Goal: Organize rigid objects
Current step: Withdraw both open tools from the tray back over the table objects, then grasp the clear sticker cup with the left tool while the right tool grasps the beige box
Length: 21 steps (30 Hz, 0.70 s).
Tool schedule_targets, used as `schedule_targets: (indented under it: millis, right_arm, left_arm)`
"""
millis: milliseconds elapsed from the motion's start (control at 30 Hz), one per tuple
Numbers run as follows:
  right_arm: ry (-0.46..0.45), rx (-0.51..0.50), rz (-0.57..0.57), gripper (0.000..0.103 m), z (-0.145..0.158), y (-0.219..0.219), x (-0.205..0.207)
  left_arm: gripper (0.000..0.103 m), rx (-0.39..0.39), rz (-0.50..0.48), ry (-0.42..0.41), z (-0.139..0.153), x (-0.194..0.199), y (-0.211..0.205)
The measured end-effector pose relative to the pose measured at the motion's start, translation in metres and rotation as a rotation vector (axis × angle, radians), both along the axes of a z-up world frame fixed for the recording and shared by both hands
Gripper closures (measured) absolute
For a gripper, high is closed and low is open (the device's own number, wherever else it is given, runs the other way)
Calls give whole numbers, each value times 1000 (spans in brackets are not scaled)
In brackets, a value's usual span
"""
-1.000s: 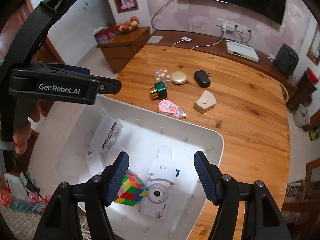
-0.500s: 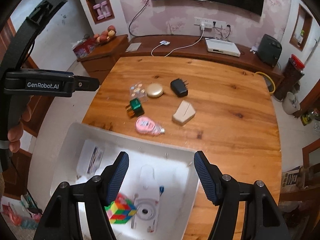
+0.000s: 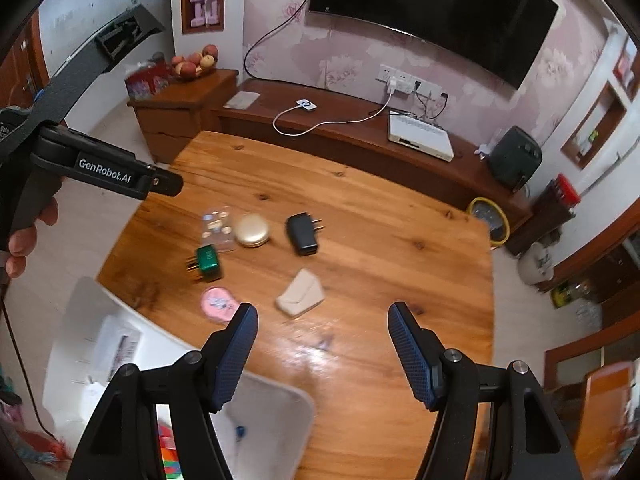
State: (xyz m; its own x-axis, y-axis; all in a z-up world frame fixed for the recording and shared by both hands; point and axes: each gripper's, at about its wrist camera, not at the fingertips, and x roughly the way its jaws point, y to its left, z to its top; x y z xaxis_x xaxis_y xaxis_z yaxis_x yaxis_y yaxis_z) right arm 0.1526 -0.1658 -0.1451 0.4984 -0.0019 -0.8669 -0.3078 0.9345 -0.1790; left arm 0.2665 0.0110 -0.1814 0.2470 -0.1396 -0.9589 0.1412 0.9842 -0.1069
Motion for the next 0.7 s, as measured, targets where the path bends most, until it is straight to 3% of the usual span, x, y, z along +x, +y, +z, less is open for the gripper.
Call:
schedule_targets:
  millis: [233, 433, 700]
  right_arm:
    - [8, -76, 88, 34, -5, -6, 40]
    - [97, -88, 253, 34, -54, 0, 75]
    - [188, -61, 446, 34, -113, 16, 90]
  left_arm:
    - [16, -1, 121, 82, -35, 32, 7]
    - [16, -27, 255, 214, -78, 50, 16]
    - [16, -50, 337, 320, -121, 55, 11]
